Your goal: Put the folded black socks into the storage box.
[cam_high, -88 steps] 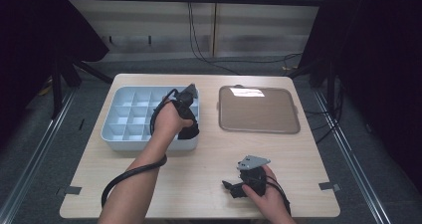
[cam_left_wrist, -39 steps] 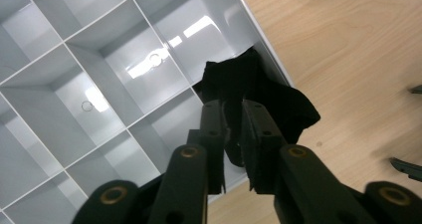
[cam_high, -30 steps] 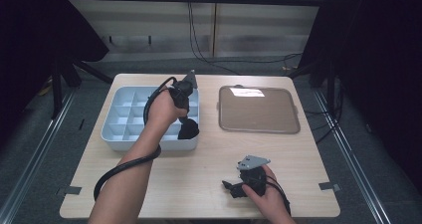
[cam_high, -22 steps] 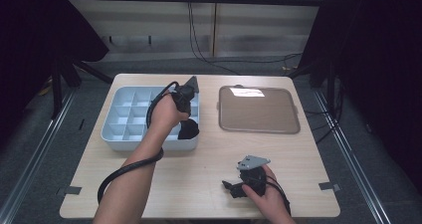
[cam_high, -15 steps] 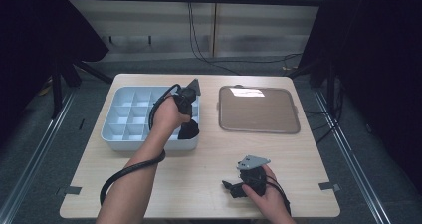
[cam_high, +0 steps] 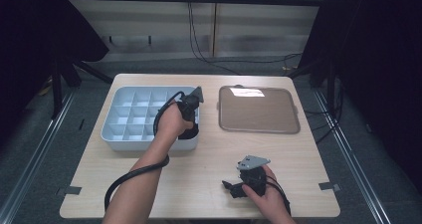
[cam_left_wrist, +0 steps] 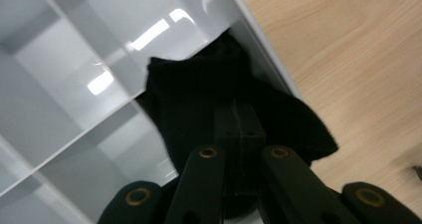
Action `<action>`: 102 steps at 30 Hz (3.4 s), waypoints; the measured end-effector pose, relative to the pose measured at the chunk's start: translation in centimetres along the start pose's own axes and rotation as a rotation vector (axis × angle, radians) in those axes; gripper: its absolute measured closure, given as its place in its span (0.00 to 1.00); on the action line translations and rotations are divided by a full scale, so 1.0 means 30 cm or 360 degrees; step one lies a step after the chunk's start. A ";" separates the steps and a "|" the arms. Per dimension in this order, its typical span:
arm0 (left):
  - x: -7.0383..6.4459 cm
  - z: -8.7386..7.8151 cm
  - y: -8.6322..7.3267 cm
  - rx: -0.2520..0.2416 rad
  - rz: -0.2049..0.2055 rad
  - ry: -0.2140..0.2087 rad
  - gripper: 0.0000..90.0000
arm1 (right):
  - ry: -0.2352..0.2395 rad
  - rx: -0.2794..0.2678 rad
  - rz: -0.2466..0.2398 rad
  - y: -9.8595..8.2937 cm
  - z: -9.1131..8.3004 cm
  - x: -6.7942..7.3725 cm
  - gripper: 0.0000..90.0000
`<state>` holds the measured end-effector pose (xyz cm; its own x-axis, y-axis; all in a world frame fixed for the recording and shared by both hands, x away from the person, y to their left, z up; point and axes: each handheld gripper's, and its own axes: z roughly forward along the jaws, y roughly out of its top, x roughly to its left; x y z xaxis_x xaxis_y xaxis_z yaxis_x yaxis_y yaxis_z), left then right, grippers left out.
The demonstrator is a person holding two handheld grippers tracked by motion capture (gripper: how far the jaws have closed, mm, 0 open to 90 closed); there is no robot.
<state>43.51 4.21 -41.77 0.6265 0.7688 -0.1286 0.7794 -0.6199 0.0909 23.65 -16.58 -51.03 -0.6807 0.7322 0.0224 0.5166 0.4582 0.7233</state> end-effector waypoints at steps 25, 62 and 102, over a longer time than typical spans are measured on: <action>0.029 -0.071 -0.020 -0.0048 -0.0012 0.0066 1.00 | 0.0000 0.0000 0.0000 0.000 0.000 0.000 0.14; 0.031 -0.025 -0.011 -0.0054 -0.0055 0.0046 1.00 | 0.0003 0.0001 0.0000 0.000 0.000 0.000 0.14; 0.025 -0.088 -0.051 -0.0149 -0.0045 0.0052 0.60 | 0.0002 0.0000 -0.0004 0.001 0.001 -0.001 0.14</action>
<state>42.82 6.14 -39.40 0.6032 0.7913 -0.1002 0.7932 -0.5819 0.1796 23.67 -16.57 -51.03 -0.6826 0.7304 0.0218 0.5152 0.4599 0.7232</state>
